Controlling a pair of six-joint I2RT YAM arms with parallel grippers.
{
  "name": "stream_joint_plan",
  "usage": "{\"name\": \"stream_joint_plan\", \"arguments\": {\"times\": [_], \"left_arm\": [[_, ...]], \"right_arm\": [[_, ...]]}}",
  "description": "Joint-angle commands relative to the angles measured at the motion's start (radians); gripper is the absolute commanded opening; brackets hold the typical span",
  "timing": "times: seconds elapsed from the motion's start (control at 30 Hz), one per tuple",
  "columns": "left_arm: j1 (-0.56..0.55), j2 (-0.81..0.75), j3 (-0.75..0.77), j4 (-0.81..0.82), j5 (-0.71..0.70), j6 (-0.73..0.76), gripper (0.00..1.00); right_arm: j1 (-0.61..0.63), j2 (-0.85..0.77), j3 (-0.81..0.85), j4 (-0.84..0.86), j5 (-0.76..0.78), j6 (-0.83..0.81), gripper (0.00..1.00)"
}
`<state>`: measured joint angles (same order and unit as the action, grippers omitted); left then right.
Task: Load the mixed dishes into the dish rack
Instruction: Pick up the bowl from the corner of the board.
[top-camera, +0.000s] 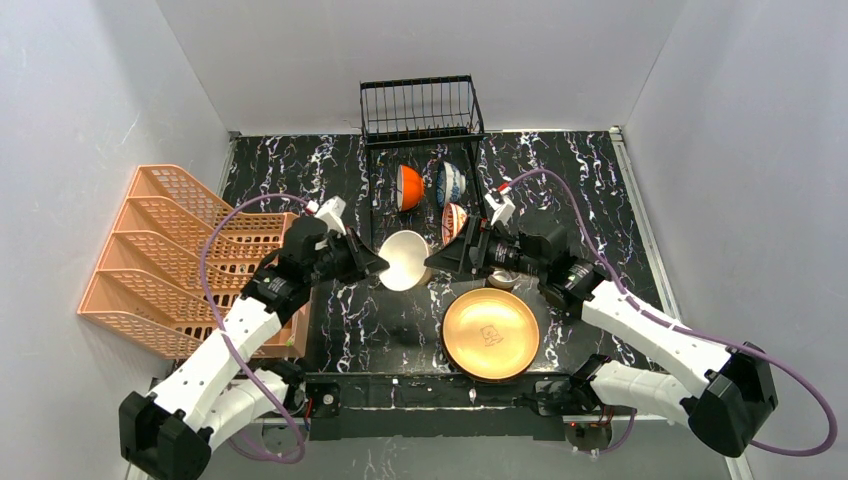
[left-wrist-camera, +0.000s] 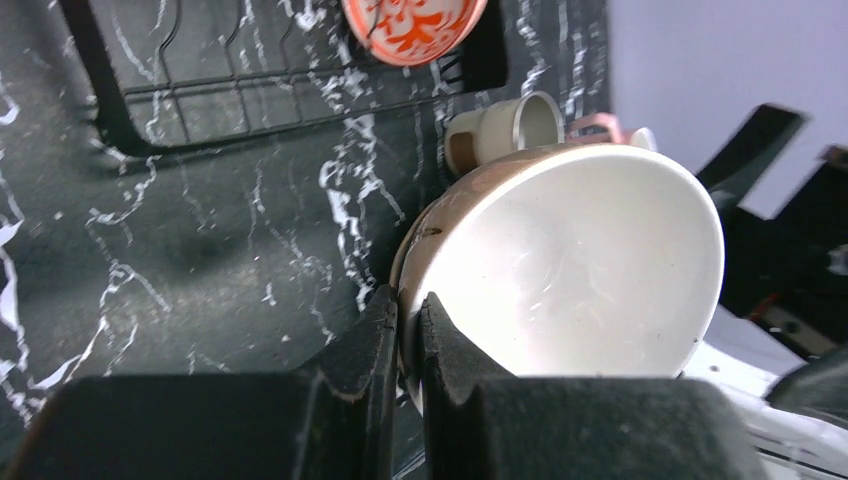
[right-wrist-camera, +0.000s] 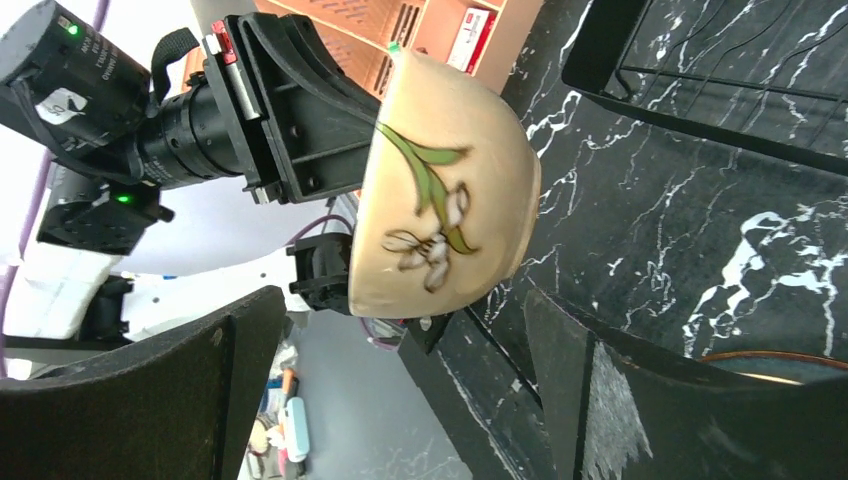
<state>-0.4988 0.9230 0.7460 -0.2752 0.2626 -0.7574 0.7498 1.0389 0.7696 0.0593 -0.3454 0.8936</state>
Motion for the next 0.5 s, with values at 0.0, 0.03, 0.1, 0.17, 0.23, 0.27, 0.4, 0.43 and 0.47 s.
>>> {"name": "stream_joint_plan", "arguments": {"times": [0.0, 0.03, 0.1, 0.17, 0.23, 0.27, 0.4, 0.43, 0.47], "left_arm": [[0.07, -0.056, -0.041, 0.2, 0.184, -0.096, 0.0], [0.082, -0.057, -0.049, 0.215, 0.201, -0.111, 0.0], [0.101, -0.062, -0.067, 0.245, 0.225, -0.132, 0.0], [0.118, -0.067, -0.079, 0.269, 0.247, -0.151, 0.0], [0.124, -0.067, -0.083, 0.305, 0.258, -0.163, 0.0], [0.125, -0.067, -0.085, 0.314, 0.262, -0.166, 0.0], [0.128, -0.069, -0.097, 0.343, 0.279, -0.191, 0.0], [0.129, -0.073, -0.103, 0.354, 0.284, -0.201, 0.0], [0.129, -0.075, -0.108, 0.364, 0.288, -0.208, 0.0]], "right_arm": [[0.016, 0.011, -0.015, 0.101, 0.023, 0.059, 0.99], [0.017, 0.014, -0.015, 0.104, 0.028, 0.064, 0.99], [0.02, 0.015, -0.013, 0.112, 0.033, 0.075, 0.99], [0.024, 0.018, -0.015, 0.128, 0.035, 0.088, 0.99], [0.024, 0.02, -0.015, 0.145, 0.037, 0.101, 0.99], [0.027, 0.022, -0.014, 0.153, 0.039, 0.106, 0.99], [0.03, 0.034, -0.011, 0.178, 0.047, 0.128, 0.99], [0.03, 0.037, -0.008, 0.178, 0.05, 0.131, 0.99], [0.031, 0.041, -0.005, 0.18, 0.053, 0.134, 0.99]]}}
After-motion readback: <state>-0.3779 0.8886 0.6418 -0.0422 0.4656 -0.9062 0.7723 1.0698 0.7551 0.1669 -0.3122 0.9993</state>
